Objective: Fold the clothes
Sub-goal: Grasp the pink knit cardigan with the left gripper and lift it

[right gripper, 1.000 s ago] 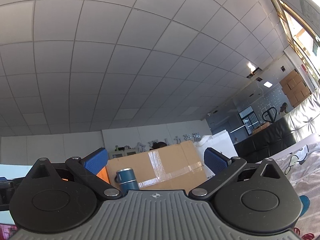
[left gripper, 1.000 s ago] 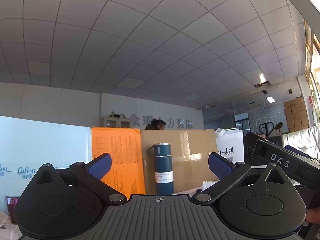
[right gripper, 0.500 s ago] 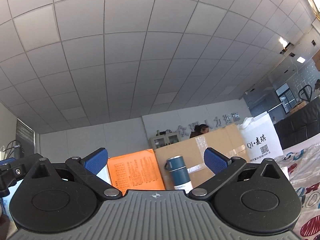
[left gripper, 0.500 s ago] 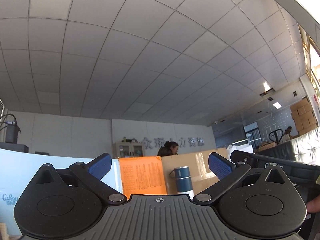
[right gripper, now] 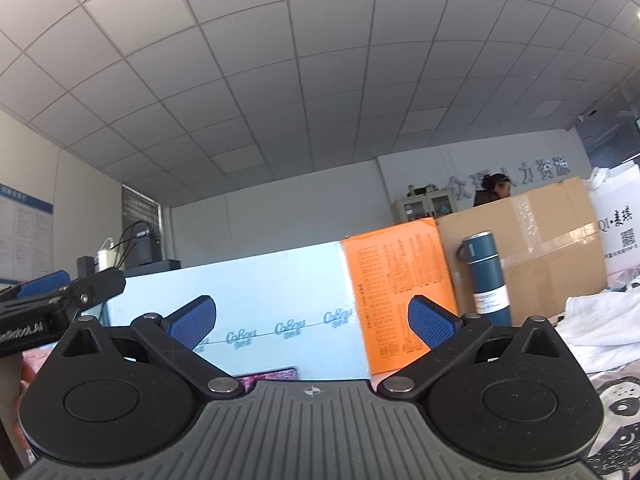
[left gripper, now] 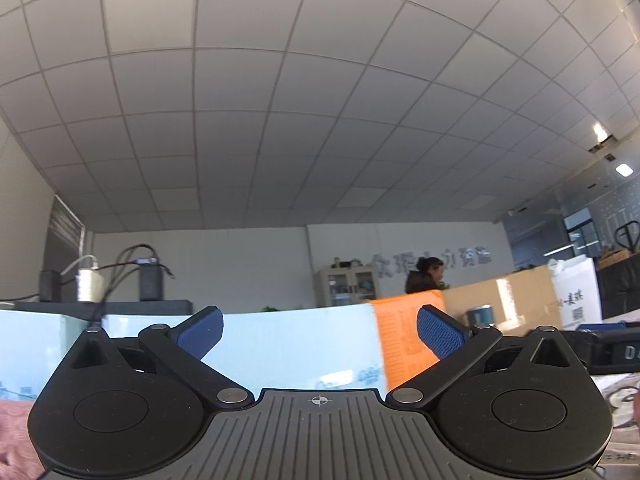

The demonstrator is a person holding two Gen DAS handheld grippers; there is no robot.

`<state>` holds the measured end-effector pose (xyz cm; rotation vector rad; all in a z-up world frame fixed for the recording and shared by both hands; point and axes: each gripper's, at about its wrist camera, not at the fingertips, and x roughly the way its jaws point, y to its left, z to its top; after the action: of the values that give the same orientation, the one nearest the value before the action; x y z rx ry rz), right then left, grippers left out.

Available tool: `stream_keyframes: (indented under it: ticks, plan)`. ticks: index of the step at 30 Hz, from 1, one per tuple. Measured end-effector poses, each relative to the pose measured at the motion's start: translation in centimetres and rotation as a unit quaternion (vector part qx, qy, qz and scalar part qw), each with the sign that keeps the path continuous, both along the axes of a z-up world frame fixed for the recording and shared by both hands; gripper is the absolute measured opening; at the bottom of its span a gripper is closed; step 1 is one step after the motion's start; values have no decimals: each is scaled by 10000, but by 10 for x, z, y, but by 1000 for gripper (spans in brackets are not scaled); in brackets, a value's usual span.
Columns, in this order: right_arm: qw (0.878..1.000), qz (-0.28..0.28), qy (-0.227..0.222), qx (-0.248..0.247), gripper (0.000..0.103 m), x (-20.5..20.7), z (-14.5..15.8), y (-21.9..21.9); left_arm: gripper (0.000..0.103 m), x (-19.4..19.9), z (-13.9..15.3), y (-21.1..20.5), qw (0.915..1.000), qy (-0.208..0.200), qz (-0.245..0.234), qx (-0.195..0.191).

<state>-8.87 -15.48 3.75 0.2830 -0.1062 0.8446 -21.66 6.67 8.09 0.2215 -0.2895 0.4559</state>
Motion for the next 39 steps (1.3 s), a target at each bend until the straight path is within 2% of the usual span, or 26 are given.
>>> stream_keyframes:
  ticks: [6, 10, 12, 14, 17, 20, 23, 27, 30, 33, 34, 36, 38, 39]
  plan:
    - [9975, 615, 117, -317, 103, -12, 10, 42, 103, -30, 20, 28, 9978, -200, 633, -62]
    - [9944, 937, 104, -468, 103, -20, 19, 67, 103, -58, 41, 61, 9908, -729, 1057, -423]
    - [9929, 1065, 51, -524, 103, -26, 25, 78, 103, -74, 51, 78, 9845, -1028, 1244, -684]
    - [9909, 1195, -65, -623, 103, -28, 34, 93, 103, -87, 60, 100, 9777, -1163, 1432, -1001]
    - [9866, 1450, -156, -736, 103, -27, 44, 119, 103, -105, 55, 133, 9671, -1256, 1439, -1678]
    - [9782, 1841, -229, -935, 103, -32, 50, 150, 103, -122, 48, 167, 9519, -1336, 1408, -2370]
    - [9657, 2228, -306, -1300, 101, -44, 49, 184, 103, -143, 17, 191, 9318, -1494, 1340, -3024]
    - [9409, 2768, -473, -1894, 100, -64, 35, 229, 102, -166, -14, 222, 9046, -1641, 1081, -3782]
    - [9176, 3080, -915, -2341, 98, -84, 22, 262, 101, -182, -32, 238, 8851, -1747, 887, -4222]
    - [8950, 3305, -1395, -2651, 92, -106, 11, 294, 94, -188, -46, 256, 8649, -1860, 862, -4583]
    - [8876, 3375, -1497, -2752, 91, -113, 8, 305, 89, -189, -49, 259, 8594, -1889, 860, -4673]
    - [8734, 3511, -1620, -2961, 89, -125, 1, 325, 81, -190, -55, 264, 8522, -1925, 825, -4794]
    - [8640, 3612, -1652, -3096, 85, -135, -4, 342, 70, -189, -58, 270, 8516, -1860, 863, -4824]
    - [8610, 3642, -1669, -3134, 83, -139, -6, 350, 68, -188, -60, 271, 8515, -1824, 887, -4835]
